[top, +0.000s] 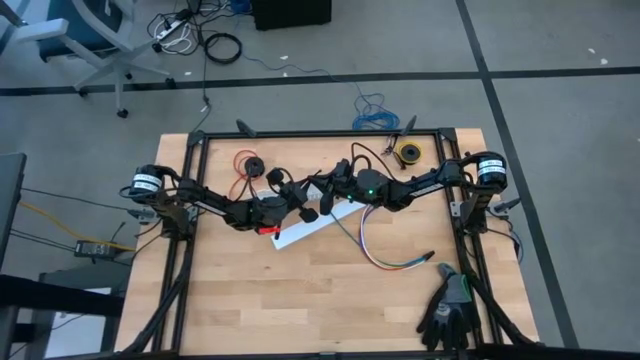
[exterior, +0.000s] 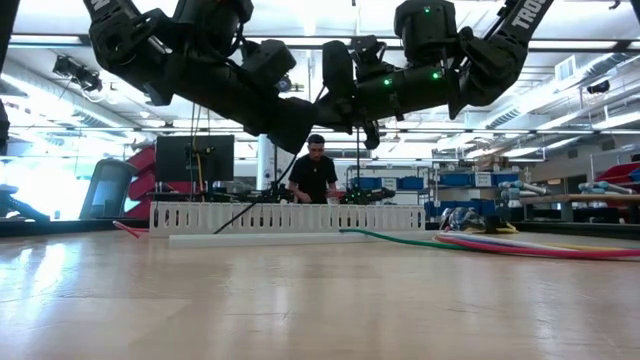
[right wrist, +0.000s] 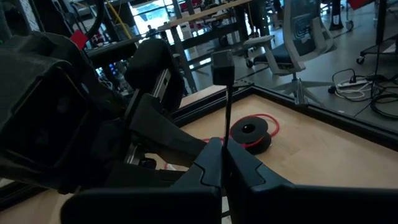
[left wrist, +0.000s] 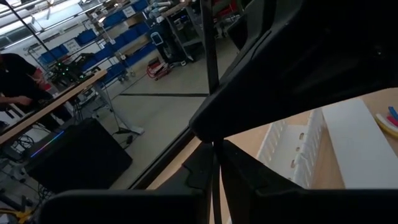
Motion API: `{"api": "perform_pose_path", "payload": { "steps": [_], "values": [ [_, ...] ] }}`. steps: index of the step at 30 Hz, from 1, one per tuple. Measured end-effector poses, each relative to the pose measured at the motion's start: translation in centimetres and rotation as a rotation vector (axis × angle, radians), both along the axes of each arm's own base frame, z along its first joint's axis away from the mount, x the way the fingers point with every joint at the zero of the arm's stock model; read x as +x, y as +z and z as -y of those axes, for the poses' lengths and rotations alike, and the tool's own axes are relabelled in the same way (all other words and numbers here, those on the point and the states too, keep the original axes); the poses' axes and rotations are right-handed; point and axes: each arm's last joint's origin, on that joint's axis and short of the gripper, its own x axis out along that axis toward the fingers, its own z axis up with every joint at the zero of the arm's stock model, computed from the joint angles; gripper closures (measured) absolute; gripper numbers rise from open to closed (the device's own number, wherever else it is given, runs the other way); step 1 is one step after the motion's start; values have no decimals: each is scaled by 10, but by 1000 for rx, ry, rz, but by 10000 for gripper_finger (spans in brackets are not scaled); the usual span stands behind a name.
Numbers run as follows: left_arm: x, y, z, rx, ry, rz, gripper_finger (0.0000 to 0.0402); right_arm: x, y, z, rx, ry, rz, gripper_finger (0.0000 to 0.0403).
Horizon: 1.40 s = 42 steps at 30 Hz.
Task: Ziptie cables
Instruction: Prepare the black zip tie
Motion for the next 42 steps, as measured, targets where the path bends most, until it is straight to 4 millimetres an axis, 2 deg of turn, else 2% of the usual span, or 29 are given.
{"api": "perform_pose_path", "payload": {
  "steps": [4,9,22,31,36,42],
  "values": [
    [0,0,0,-1,-1,1,367,0,0,0,0,6,0,403],
    [0,0,0,-1,0,1,395,0,0,0,0,13,0,403],
    [-4,-7,1,-30,-46,-1,400,0,-4,-1,-35,15,-52,401],
    [-9,-16,2,-86,-134,0,401,-1,-12,-2,-37,27,-148,351],
    [-13,-18,-3,-119,-186,6,401,-11,0,-3,-81,36,-245,325],
    [-26,-10,-17,-194,-372,124,401,-28,26,-4,-123,38,-301,317]
  ]
}}
